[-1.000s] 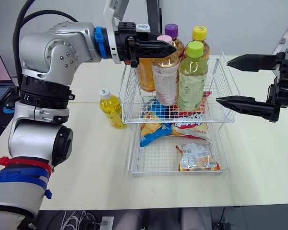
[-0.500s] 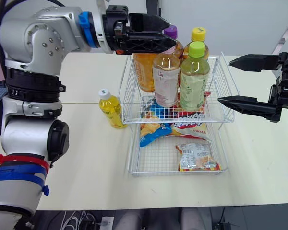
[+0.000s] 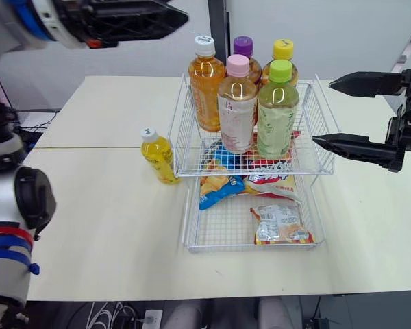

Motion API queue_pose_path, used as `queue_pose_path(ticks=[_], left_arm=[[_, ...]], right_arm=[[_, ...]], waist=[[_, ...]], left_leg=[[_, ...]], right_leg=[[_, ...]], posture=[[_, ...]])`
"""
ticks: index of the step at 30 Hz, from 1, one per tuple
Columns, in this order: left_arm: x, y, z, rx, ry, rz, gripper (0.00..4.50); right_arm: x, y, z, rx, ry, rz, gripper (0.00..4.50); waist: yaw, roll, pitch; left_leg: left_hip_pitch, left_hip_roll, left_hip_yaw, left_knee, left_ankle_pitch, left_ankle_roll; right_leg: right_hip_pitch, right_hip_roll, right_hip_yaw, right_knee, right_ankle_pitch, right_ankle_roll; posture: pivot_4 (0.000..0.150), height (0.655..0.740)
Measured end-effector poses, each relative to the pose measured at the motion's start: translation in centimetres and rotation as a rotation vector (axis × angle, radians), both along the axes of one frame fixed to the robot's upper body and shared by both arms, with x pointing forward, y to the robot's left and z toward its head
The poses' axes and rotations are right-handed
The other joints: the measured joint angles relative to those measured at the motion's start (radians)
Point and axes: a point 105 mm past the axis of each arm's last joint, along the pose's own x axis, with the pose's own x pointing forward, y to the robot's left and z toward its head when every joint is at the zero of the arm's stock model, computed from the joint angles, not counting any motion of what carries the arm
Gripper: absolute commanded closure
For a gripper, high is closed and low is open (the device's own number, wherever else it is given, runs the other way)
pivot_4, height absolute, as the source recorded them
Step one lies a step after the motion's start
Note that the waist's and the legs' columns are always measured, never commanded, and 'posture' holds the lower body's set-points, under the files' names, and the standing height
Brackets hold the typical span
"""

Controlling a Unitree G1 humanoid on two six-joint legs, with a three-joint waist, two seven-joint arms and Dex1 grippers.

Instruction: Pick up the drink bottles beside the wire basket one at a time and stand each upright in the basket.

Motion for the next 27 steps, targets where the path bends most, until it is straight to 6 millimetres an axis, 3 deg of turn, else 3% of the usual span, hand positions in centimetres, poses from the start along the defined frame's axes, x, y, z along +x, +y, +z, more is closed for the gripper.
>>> queue_pose_path(ticks=[7, 12, 19, 23, 27], left_arm=[[0.9, 7.2, -1.9, -0.006, 0.011, 0.33, 0.03], [0.7, 11.9, -3.4, -0.038, 0.01, 0.552, 0.03], [0.0, 18.5, -9.4, -0.025, 0.112, 0.856, 0.03], [-1.5, 20.9, -13.3, 0.012, 0.163, 0.943, 0.03], [-2.1, 20.1, -16.8, 0.026, 0.213, 0.921, 0.03]], right_arm=[[0.1, 0.4, 0.3, -0.006, 0.005, 0.042, 0.0], [0.1, 2.0, 0.2, -0.016, 0.015, 0.146, 0.0], [0.2, 4.5, -0.5, -0.042, 0.044, 0.285, 0.0], [0.4, 5.3, -0.8, -0.053, 0.051, 0.32, 0.0], [0.5, 5.7, -1.0, -0.056, 0.057, 0.338, 0.0]], waist=[[-0.004, 0.001, 0.0], [-0.003, 0.001, 0.0], [0.0, 0.001, 0.0], [0.001, 0.001, 0.0], [0.012, 0.0, 0.0]], left_leg=[[0.002, 0.001, 0.001, 0.0, 0.0, 0.0], [0.002, 0.001, 0.002, -0.001, 0.0, 0.0], [0.002, 0.001, 0.002, -0.001, 0.0, 0.0], [0.002, 0.001, 0.002, -0.001, 0.0, 0.0], [0.002, 0.001, 0.001, -0.001, 0.0, 0.0]], right_leg=[[0.0, 0.001, 0.002, 0.0, 0.0, 0.0], [0.0, 0.0, 0.002, 0.001, 0.0, 0.0], [0.0, 0.0, 0.003, 0.0, 0.0, 0.0], [-0.001, -0.001, 0.003, 0.0, 0.0, -0.001], [0.0, -0.003, 0.003, -0.001, 0.001, -0.001]], posture=[[0.15, 0.74], [0.15, 0.74], [0.15, 0.74], [0.15, 0.74], [0.15, 0.74]])
